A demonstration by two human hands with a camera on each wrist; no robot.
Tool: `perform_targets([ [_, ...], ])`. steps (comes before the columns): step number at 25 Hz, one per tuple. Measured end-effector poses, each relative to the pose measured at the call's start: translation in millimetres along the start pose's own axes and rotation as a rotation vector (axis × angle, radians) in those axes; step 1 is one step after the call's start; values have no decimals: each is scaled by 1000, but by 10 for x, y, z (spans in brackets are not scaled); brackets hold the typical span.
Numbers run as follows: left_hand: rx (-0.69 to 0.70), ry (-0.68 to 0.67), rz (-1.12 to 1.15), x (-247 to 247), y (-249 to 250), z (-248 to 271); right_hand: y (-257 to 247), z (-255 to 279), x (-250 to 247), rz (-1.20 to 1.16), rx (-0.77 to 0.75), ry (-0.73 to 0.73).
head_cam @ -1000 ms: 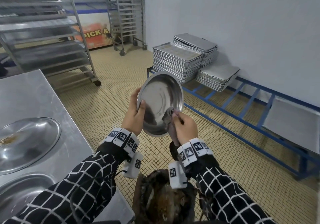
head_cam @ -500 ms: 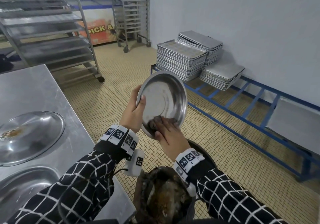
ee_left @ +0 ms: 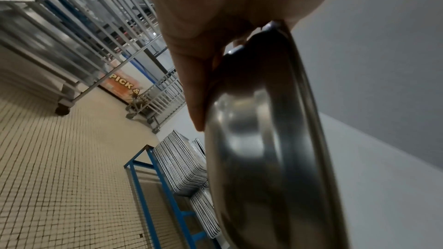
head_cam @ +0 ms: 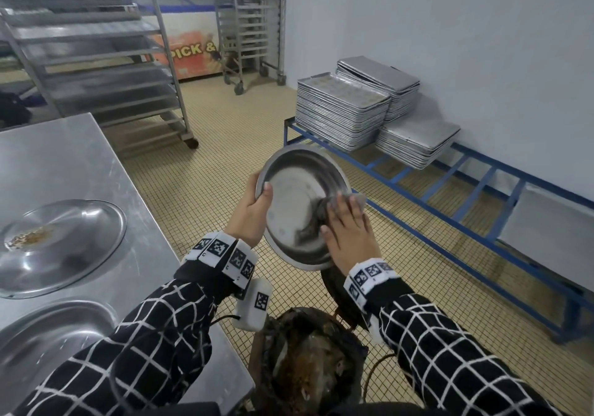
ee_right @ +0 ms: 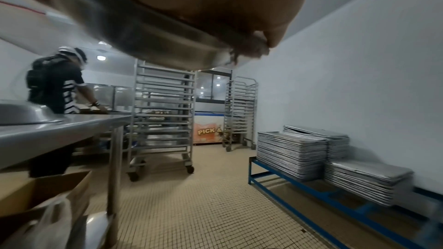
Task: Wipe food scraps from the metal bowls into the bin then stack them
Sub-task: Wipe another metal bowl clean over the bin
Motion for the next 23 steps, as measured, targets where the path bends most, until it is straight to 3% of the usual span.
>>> perform_targets([
  [4, -137, -66, 33, -14, -203, -30, 100, -166, -176, -303, 77, 115],
  [10, -305, -162, 168, -83, -376, -10, 297, -134, -325, -660, 400, 137],
  [13, -287, -213, 188, -80, -342, -12, 342, -48, -315, -717, 488, 105],
  [19, -116, -59, 195, 38, -422, 54, 403, 69, -307, -869, 848, 331],
  [23, -195, 26, 208, 114, -553, 140, 203, 92, -285, -902, 802, 347],
])
Point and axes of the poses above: each hand's wrist, its own z-axis away from the middle knuckle, its own x-axis out of the palm, y = z × x, the point moved 6 cm from there along -z, towards the middle knuckle, and after that the axes turned 5 degrees about y, right-handed, at the moved point
